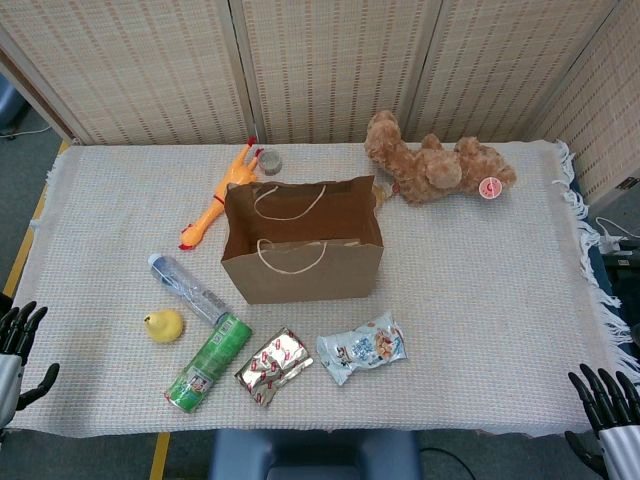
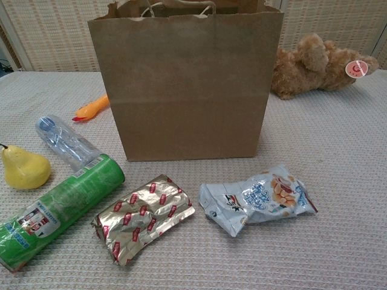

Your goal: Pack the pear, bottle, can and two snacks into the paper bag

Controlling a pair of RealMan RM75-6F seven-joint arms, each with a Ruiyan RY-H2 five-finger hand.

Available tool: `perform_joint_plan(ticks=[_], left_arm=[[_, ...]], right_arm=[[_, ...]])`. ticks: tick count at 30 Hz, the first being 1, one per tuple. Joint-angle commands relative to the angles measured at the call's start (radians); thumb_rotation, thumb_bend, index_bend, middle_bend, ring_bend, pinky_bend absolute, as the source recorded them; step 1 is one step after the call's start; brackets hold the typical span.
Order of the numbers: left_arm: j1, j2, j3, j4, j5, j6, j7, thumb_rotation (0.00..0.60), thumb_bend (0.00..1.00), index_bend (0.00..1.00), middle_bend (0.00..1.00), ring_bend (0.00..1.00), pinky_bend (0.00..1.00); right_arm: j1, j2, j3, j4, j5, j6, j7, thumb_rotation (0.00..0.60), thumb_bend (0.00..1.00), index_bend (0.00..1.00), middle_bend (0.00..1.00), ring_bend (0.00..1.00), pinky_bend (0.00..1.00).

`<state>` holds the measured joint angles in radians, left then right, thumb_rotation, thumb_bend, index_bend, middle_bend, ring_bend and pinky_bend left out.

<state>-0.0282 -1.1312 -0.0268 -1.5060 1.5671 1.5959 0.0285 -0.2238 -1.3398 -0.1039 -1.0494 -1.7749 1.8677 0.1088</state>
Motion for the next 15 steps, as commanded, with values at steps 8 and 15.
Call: perform_joint_plan(ticks=[8,15], left_arm=[[-0.003,0.006,0.016,-0.011,0.013,-0.018,0.011,0.6,0.33,0.0,0.0,0.0,0.0],[-0.046,0.046,0.051,-0.063,0.041,-0.121,0.03,0.6,0.33,0.0,0.0,0.0,0.02]], right_arm=[[-0.001,-0.001,0.0,0.003,0.0,0.002,0.005,0.6,0.13,0.0,0.0,0.0,0.0],[0.0,-0.001,0.001,-0.003,0.001,-0.001,-0.002,0.6,0.13,0.0,0.0,0.0,0.0]])
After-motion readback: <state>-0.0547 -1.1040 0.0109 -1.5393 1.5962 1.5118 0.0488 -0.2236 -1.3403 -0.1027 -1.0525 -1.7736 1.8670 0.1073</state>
